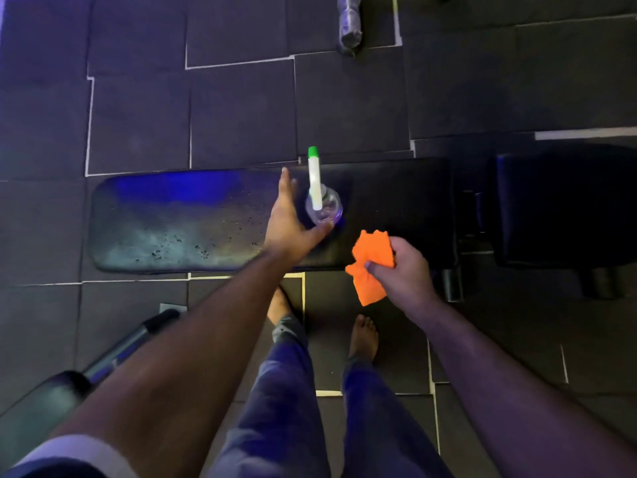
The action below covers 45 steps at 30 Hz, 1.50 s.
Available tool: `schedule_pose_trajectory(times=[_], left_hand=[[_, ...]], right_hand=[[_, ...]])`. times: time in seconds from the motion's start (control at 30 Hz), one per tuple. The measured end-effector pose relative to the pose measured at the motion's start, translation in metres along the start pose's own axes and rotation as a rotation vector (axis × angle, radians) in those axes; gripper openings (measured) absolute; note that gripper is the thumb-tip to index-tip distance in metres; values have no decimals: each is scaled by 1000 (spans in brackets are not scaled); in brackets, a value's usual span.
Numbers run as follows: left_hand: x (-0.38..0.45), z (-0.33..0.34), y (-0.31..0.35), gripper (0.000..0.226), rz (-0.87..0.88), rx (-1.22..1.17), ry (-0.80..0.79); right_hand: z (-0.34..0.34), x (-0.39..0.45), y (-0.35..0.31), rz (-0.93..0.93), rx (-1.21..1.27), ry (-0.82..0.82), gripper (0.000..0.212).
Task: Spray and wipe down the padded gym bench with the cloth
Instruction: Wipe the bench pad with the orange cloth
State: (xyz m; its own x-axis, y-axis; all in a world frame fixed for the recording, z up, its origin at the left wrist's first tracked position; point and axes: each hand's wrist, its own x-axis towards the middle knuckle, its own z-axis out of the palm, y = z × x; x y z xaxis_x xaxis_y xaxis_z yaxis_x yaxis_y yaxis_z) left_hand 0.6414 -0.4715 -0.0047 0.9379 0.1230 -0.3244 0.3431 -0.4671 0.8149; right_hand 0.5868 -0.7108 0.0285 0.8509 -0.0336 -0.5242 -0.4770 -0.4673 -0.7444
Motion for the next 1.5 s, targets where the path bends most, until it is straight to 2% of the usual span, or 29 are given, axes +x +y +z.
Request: schedule_pose_trajectory(times=[0.07,0.17,0.23,0.33,0.43,0.53,0.63,0.73,0.8,0.83,0.93,0.97,1.0,1.07,1.1,1.13,1.23,1.43,1.5], left_hand=[[-25,-15,-16,107,-139,-101,-81],[-66,-47,-37,69,-358,-603,-339],[-92,-72,-54,48,-451,-791,-405],[-123,-113,-80,26,-531,-838,-257],[-135,-163,-108,25,-506,-918,-46],[-131,-222,-139,20,-480,-735,274],[-119,-280,-174,23,-491,-183,512],[-106,-324,-207,12,-500,245,640],[-91,-337,-217,11,-422,456,629],[-82,-338,-223,17,-368,566,573],[-64,-318,-235,43,-320,844,182],[-63,-309,-240,48,-287,887,101],[-63,-301,-246,52,-242,889,99],[-61,-294,-257,53,-175,758,315],[-57,-294,-262,54,-174,666,449],[-50,-296,-267,57,-204,585,516],[-24,-300,-286,70,-304,466,415],[-12,-298,-327,95,-139,680,337],[-22,-304,-331,98,-147,695,314]], right_hand=[[15,-5,-19,-63,-28,-139,41],[49,-11,-52,-116,-21,-371,45],[74,-14,-74,-108,39,-440,43],[113,-10,-102,-107,55,-451,38],[171,-1,-128,-152,-46,-508,40],[236,15,-151,-182,-121,-556,47],[287,37,-167,-245,-289,-569,47],[324,60,-180,-457,-581,-530,52],[341,75,-186,-594,-767,-467,55],[347,82,-188,-636,-836,-433,57],[357,101,-186,-723,-958,-356,66],[359,107,-183,-759,-977,-329,70],[360,113,-180,-790,-994,-295,74],[360,125,-173,-798,-1038,-239,81],[359,130,-168,-781,-1071,-235,84],[357,134,-163,-769,-1109,-249,87],[356,142,-148,-794,-1185,-277,88],[362,145,-139,-808,-1205,-213,86],[360,147,-138,-811,-1199,-221,86]])
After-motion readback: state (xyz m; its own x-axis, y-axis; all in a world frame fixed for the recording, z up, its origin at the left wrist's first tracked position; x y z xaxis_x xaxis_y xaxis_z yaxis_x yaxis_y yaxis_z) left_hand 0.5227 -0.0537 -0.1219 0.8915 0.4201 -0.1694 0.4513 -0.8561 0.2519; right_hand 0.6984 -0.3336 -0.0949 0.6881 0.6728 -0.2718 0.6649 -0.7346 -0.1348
